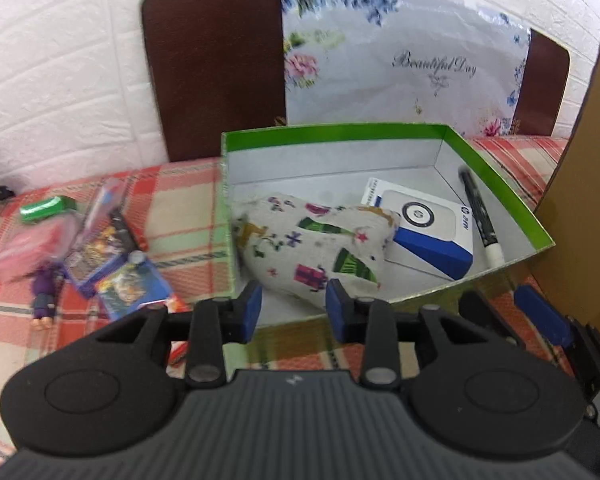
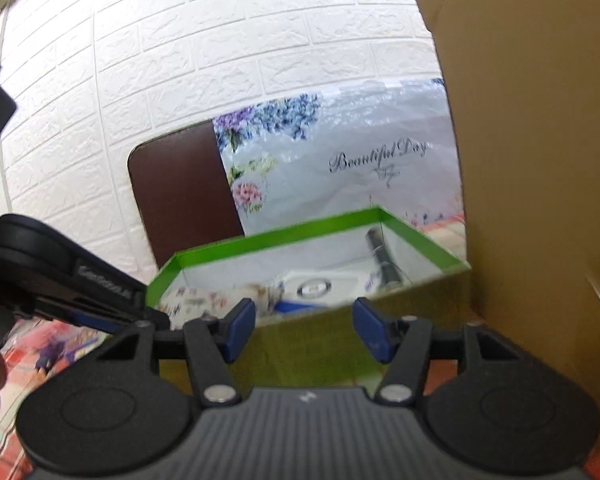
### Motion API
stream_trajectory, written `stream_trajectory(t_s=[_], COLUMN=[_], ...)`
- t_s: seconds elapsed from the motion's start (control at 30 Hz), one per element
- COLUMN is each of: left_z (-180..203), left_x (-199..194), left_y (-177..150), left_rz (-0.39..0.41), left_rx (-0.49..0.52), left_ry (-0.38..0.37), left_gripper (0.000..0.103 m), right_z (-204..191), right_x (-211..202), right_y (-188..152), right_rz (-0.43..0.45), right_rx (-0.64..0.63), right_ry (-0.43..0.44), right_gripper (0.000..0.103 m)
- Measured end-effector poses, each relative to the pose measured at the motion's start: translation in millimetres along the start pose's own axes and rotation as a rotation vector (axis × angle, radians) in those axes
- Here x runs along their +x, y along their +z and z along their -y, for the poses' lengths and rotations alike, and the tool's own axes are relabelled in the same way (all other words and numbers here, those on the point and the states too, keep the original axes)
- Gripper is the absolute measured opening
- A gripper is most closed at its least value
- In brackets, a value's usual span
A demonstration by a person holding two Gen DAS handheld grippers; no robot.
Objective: Organize objects
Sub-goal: 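Carry the marker with the right gripper into the green box and release, then reach the right gripper to the red-and-white small box and grasp it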
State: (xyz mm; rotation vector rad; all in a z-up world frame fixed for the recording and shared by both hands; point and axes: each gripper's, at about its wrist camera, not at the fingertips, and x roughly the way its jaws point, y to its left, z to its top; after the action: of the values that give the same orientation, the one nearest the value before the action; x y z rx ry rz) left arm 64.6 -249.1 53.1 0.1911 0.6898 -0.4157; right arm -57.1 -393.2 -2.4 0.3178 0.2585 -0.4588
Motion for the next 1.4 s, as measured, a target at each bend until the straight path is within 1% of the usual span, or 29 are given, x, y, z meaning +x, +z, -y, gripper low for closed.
stream_trajectory(t_s=[0.07, 0.2, 0.37, 0.43, 0.7, 0.8, 0.97, 1.17, 1.4], left_z=[-1, -12, -26, -32, -63, -76, -100, -121, -146], left_x=[-8, -20, -29, -31, -30, -30, -28, -29, -28], left_y=[-8, -27, -50, -59, -89, -97, -107, -113, -117], left_rz=[0.001, -0.01, -0.028, -0.036, -0.068, -0.071, -0.078, -0.053, -0.031], left_rx=[0.029, 0.017, 0.003, -0.005, -0.041, -0.047, -0.088, -0.099, -0.135], left_ry=[0.023, 0.032, 0.055, 0.066, 0.117, 0.134, 0.151, 0.173, 0.173], left_gripper=[0.042, 0.042, 0.043, 0.044, 0.045, 0.046, 0.046, 0.052, 0.056], right_z=[-1, -9, -28, -37, -66, -76, -89, -101, -122], right_x=[-7, -23, -35, -39, -49, -51, -53, -49, -44], right_y=[-7, -18, -27, -30, -42, -46, -51, -55, -61], right_rz=[-0.029, -0.07, -0.104, -0.113, -0.156, -0.17, -0.193, -0.22, -0.256], right_rx=[0.008, 0.0, -0.06, -0.086, -0.171, -0.199, -0.231, -0.267, -0.317], right_ry=[0.002, 0.016, 0.049, 0.064, 0.114, 0.124, 0.131, 0.139, 0.16], right_gripper=[0.056, 0.056, 0.056, 0.056, 0.056, 0.056, 0.056, 0.057, 0.058])
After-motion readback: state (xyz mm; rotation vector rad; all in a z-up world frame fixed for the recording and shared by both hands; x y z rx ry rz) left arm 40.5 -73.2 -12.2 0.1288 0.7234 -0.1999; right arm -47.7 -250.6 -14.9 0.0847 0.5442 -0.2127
